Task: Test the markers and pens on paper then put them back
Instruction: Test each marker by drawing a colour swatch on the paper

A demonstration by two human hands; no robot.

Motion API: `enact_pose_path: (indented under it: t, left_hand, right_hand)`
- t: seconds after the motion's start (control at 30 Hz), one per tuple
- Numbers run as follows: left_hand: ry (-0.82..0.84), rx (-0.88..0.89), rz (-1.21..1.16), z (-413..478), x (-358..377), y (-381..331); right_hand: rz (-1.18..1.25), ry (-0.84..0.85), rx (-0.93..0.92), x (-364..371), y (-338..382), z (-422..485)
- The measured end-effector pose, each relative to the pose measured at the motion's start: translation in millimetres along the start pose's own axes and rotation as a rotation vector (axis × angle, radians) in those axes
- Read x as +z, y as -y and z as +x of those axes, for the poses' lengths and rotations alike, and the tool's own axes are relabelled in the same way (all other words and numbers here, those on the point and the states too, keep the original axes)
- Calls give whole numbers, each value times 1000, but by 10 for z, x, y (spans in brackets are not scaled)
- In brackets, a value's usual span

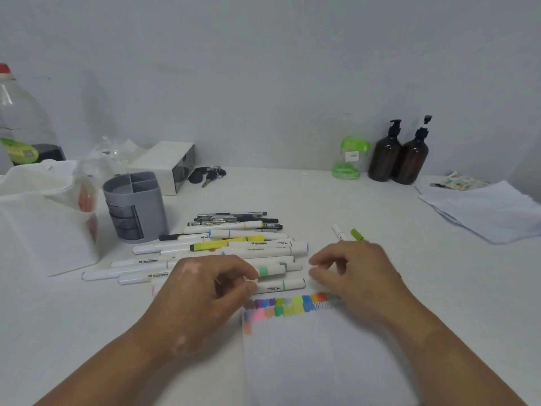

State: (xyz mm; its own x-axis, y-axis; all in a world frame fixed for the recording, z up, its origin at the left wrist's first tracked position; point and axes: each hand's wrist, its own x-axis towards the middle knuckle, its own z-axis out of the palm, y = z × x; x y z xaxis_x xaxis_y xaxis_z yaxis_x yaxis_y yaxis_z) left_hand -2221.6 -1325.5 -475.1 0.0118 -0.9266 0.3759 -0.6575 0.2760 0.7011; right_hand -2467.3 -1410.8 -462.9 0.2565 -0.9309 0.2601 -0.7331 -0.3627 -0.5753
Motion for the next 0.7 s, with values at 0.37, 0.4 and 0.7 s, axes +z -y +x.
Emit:
enact_pose_path:
  t: [0.37, 0.4, 0.7]
  left_hand:
    - [-62, -7, -3, 20, -22, 10]
    - [-77, -4, -4, 20, -22, 6]
    - [-58, 80, 44, 17, -22, -95]
  right_hand:
    - [-63, 217, -120, 209, -41, -10]
    - [3, 200, -114, 175, -42, -4]
    - [637, 131, -128, 51, 215, -59]
